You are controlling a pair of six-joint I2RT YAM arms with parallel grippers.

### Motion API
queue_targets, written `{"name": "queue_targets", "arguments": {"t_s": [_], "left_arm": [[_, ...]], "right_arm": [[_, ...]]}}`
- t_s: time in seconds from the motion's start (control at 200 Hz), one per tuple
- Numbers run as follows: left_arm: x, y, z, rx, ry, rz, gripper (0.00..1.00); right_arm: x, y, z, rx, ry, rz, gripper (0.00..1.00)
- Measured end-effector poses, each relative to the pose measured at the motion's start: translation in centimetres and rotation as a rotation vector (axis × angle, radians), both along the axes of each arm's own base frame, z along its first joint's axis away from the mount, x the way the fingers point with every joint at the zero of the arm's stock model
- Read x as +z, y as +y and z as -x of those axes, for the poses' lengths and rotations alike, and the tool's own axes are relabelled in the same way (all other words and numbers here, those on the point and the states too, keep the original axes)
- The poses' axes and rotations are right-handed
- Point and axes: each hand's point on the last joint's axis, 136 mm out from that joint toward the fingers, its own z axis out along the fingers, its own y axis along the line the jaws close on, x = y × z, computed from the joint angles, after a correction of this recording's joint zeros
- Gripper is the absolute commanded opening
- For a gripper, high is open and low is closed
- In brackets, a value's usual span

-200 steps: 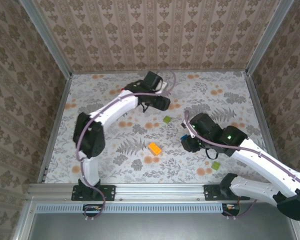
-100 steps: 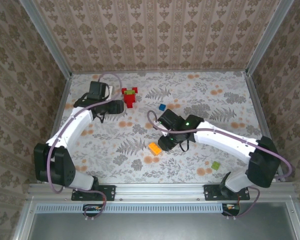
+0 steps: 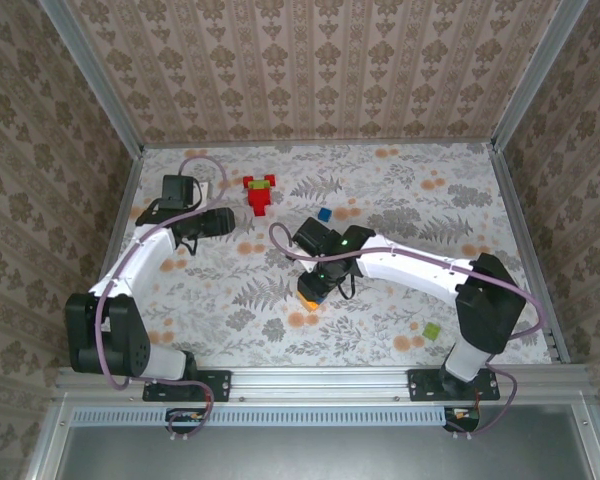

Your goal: Assemble a carrot with lego

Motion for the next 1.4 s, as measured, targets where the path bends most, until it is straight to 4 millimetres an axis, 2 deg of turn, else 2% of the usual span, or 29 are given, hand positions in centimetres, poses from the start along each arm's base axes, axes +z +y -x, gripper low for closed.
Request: {"name": "queue_targets", "arguments": {"t_s": [0.615, 1.4], "left_arm": [[0.2, -0.4, -0.3, -0.012, -0.014, 0.018, 0.74], [0.1, -0.6, -0.3, -0.019, -0.013, 0.026, 0.74]], "right_arm": [[-0.8, 1.0, -0.7, -0.002, -0.002, -0.014, 0.32], [-1.9, 0.8, -0.6, -0.024, 0.001, -0.017, 0.31]]}}
